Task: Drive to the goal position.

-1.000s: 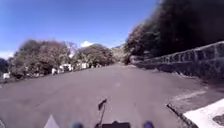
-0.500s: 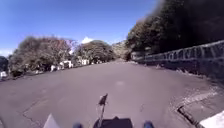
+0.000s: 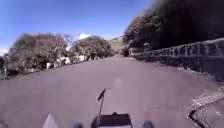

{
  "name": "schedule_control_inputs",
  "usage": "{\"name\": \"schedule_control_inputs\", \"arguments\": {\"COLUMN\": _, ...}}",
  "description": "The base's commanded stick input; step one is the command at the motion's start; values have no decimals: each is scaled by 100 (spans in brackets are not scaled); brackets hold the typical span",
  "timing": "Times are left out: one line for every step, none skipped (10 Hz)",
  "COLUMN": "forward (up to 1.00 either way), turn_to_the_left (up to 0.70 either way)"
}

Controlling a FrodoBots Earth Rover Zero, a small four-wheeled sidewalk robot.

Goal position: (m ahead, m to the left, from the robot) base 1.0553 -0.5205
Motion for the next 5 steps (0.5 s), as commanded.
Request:
{"name": "schedule_control_inputs", "arguments": {"forward": 50, "turn_to_the_left": 0}}
{"name": "schedule_control_inputs", "arguments": {"forward": 50, "turn_to_the_left": 0}}
{"name": "schedule_control_inputs", "arguments": {"forward": 50, "turn_to_the_left": 0}}
{"name": "schedule_control_inputs", "arguments": {"forward": 50, "turn_to_the_left": -14}}
{"name": "schedule_control_inputs", "arguments": {"forward": 50, "turn_to_the_left": -33}}
